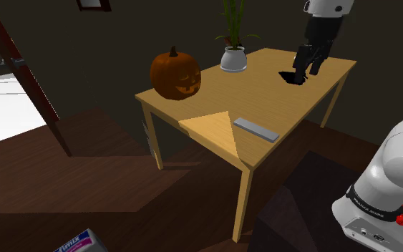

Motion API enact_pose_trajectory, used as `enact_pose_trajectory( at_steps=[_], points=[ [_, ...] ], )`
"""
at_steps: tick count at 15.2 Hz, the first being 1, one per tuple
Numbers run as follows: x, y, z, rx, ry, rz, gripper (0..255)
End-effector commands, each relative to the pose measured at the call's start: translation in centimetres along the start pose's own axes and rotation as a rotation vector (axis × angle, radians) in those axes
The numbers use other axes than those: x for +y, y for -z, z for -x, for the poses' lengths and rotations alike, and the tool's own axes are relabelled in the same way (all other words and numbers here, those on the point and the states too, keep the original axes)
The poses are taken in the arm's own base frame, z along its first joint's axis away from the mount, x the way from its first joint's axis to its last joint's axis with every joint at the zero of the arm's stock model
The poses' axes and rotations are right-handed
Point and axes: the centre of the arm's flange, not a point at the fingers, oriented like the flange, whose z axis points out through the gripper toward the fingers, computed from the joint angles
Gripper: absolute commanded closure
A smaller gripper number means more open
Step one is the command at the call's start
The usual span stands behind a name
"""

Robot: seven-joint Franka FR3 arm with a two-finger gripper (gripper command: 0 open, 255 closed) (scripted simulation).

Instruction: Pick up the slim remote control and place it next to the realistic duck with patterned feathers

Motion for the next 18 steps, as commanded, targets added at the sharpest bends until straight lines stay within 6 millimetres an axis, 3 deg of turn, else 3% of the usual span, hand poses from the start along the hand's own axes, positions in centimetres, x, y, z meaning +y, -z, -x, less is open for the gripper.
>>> enact_pose_trajectory(
  at_steps=[1,18],
  points=[
    [0.0,0.0,0.0,0.000,0.000,0.000,0],
    [1.0,-19.4,-11.6,-0.023,-0.014,0.015,0]
  ],
)
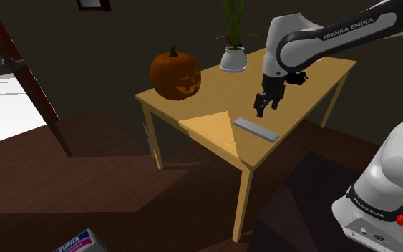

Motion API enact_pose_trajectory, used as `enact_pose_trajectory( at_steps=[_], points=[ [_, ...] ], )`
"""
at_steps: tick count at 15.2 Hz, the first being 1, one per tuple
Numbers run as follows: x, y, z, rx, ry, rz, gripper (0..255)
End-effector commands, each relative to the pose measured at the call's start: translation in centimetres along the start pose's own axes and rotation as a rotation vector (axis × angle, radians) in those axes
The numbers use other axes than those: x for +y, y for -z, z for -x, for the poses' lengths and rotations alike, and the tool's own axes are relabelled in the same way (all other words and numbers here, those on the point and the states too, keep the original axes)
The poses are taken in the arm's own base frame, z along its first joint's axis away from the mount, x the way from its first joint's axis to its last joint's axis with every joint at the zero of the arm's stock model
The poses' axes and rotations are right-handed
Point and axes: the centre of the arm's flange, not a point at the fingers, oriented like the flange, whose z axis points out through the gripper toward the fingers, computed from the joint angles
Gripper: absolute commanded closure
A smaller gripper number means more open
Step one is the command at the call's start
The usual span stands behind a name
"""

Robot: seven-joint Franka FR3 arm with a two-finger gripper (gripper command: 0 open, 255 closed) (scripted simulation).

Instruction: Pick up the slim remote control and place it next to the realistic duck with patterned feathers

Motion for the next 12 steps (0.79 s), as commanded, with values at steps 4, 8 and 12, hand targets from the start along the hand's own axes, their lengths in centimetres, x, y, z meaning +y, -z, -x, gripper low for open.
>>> enact_pose_trajectory(
  at_steps=[4,8,12],
  points=[
    [0.1,-5.8,-3.5,-0.005,-0.004,0.004,0],
    [0.2,-8.4,-4.2,-0.007,-0.005,0.005,0],
    [0.2,-10.5,-4.2,-0.007,-0.005,0.005,0]
  ],
)
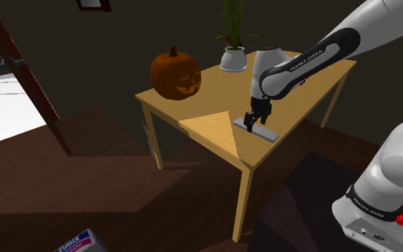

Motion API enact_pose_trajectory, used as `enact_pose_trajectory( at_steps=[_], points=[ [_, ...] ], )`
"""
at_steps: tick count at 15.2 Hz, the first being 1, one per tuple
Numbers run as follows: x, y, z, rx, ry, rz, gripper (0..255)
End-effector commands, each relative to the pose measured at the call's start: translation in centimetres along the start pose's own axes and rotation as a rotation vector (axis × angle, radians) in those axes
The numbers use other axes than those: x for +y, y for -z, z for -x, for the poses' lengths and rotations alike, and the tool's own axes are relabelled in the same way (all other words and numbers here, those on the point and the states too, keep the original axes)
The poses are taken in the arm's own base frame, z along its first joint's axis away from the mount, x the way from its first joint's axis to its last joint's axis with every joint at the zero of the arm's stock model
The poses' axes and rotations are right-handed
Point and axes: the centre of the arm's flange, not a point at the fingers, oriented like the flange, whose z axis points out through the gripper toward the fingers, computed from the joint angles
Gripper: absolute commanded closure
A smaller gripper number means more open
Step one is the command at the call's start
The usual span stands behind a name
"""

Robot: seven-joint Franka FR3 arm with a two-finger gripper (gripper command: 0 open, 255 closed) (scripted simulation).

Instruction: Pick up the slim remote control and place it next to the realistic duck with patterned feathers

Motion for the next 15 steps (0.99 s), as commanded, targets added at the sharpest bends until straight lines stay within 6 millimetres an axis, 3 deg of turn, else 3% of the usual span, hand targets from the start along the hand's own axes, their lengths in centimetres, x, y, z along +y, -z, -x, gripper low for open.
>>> enact_pose_trajectory(
  at_steps=[1,9,10,15],
  points=[
    [-0.03,-0.80,-0.03,0.000,0.000,0.000,0],
    [-0.04,-0.79,-0.03,0.000,0.000,0.000,0],
    [-0.04,-0.79,-0.03,0.000,0.000,0.000,255],
    [-0.03,-0.79,-0.03,0.000,0.000,0.000,255]
  ],
)
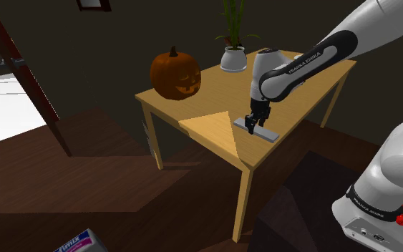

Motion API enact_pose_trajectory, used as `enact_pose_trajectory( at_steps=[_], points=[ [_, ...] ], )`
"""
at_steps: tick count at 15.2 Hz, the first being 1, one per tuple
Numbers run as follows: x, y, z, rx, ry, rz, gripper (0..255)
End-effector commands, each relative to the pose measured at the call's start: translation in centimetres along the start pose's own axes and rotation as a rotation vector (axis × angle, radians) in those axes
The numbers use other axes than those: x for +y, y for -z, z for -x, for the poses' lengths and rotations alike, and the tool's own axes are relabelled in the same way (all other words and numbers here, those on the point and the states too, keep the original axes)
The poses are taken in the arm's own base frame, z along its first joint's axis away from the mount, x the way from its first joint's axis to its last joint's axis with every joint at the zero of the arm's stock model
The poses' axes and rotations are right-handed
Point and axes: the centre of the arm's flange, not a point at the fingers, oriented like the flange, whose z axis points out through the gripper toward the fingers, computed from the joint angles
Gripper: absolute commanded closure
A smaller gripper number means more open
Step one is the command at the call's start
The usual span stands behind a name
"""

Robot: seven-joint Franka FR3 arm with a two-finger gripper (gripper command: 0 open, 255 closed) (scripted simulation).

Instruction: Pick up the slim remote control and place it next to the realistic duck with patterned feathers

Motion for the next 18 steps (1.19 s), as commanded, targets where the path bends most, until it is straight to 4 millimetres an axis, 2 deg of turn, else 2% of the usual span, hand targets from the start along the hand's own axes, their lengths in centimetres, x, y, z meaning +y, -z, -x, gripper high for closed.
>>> enact_pose_trajectory(
  at_steps=[1,4,18],
  points=[
    [0.0,0.0,0.0,0.000,0.000,0.000,255],
    [0.0,0.0,0.0,0.000,0.000,0.000,255],
    [0.2,7.4,0.1,0.000,0.000,0.000,255]
  ],
)
